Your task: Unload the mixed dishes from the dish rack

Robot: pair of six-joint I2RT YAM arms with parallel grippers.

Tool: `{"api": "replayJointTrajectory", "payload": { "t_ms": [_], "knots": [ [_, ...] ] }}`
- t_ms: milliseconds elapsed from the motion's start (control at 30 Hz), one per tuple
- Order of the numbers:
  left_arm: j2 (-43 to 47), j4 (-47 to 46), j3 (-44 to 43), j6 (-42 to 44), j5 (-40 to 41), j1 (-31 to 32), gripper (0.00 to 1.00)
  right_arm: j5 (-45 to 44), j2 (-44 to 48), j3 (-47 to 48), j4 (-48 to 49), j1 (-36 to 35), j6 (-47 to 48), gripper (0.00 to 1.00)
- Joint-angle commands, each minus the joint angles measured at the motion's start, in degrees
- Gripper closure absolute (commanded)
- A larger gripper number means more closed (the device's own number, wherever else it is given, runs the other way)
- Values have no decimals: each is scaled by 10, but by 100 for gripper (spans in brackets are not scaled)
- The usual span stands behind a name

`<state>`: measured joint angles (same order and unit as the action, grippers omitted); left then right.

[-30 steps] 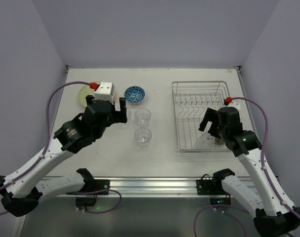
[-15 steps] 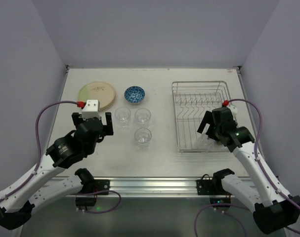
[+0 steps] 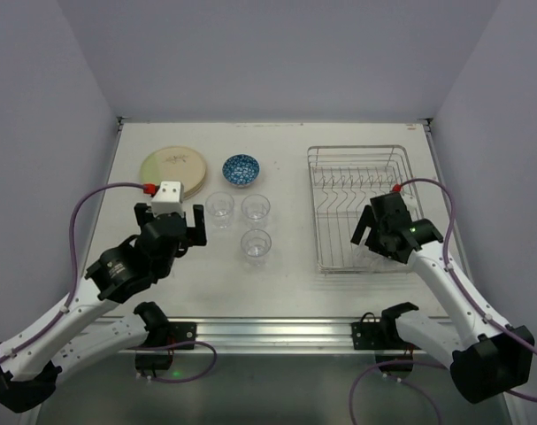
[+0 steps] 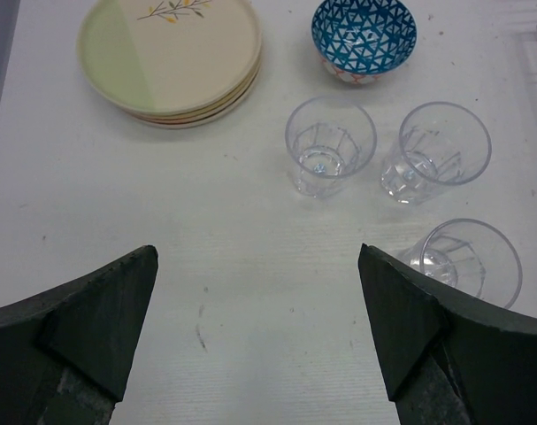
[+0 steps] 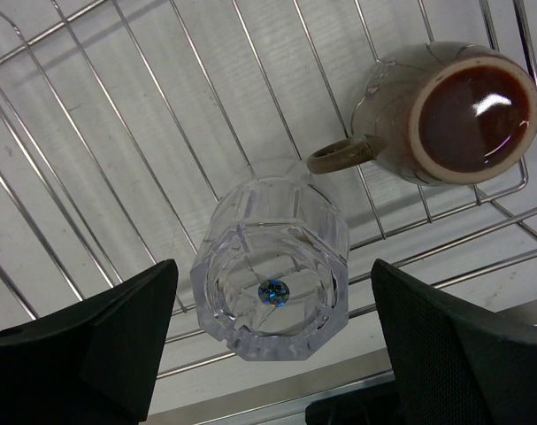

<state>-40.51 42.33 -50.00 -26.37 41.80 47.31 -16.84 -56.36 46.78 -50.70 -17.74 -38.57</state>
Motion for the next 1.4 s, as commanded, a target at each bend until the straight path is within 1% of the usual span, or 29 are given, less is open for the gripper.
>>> {"api": "replayJointTrajectory", "payload": {
  "t_ms": [0,267,300,367,400,467,500,567,600,700,733,767,800,833,867,900,933,967,1000,1033,1067,1100,1133,1167,1200,1267,1300,1333,1367],
  "knots": [
    [4,-34,3,4,-1,-3,0,-8,-14,8,-18,-2,-23,9],
    [-9,-35,3,8,-9,-3,0,1,-34,6,-12,-2,-17,20],
    [-9,-35,2,9,-10,-2,0,1,-38,7,-13,-3,-14,27],
    [-11,-35,3,9,-10,-2,0,6,-41,7,-12,-2,-12,34],
    [-11,-35,2,10,-11,-3,0,8,-42,8,-12,-4,-11,43],
    [-13,-36,2,11,-11,-2,0,14,-39,10,-15,-6,-9,54],
    [-14,-36,2,11,-10,-3,0,16,-38,13,-16,-7,-5,64],
    [-18,-36,0,11,-11,-2,0,23,-24,22,-20,-7,0,74],
    [-21,-34,-1,11,-12,-2,0,28,-17,26,-23,-9,1,78],
    [-33,-32,-12,11,-28,-3,0,41,28,49,-27,-9,9,81],
    [-40,-33,-20,9,-50,-2,0,45,41,63,-27,-10,11,81],
    [-43,-35,-25,5,-65,-2,0,51,68,69,-24,-9,19,86],
    [-46,-47,-26,2,-85,-3,0,58,83,75,-20,-9,23,88],
    [-46,-61,-27,-3,-137,-3,0,77,97,86,-6,-9,28,89],
    [-45,-77,-21,-5,-167,-3,0,90,111,91,2,-9,31,94],
    [-42,-120,-16,-8,-204,-3,0,103,136,96,9,-9,43,100],
    [-41,-151,-9,-10,-289,-2,0,141,149,99,35,-9,48,100],
    [-40,-184,11,-12,-337,-2,0,168,162,97,51,-9,67,100],
    [-40,-262,23,-17,-391,-2,0,203,188,93,73,-9,75,100],
    [-43,-306,33,-31,-500,-2,0,241,200,79,120,-9,83,100],
    [-47,-347,44,-40,-551,-2,0,316,214,71,148,-9,88,100],
    [-61,-437,59,-50,-641,-2,0,362,236,61,178,-9,92,100],
    [-70,-482,65,-73,-678,-2,0,409,245,41,242,-9,93,100],
    [-78,-518,69,-83,-709,-1,0,485,254,31,275,-9,88,100],
    [-94,-581,74,-93,-754,-1,0,515,261,23,303,-9,70,100],
    [-108,-634,77,-121,-788,0,0,579,275,-2,390,-9,40,100],
    [-120,-675,77,-130,-810,1,0,598,279,-10,417,-10,28,100],
    [-128,-690,76,-147,-817,2,0,612,284,-27,468,-9,18,100],
    [-135,-719,75,-155,-825,3,1,631,285,-34,489,-9,2,100]
  ]
}}
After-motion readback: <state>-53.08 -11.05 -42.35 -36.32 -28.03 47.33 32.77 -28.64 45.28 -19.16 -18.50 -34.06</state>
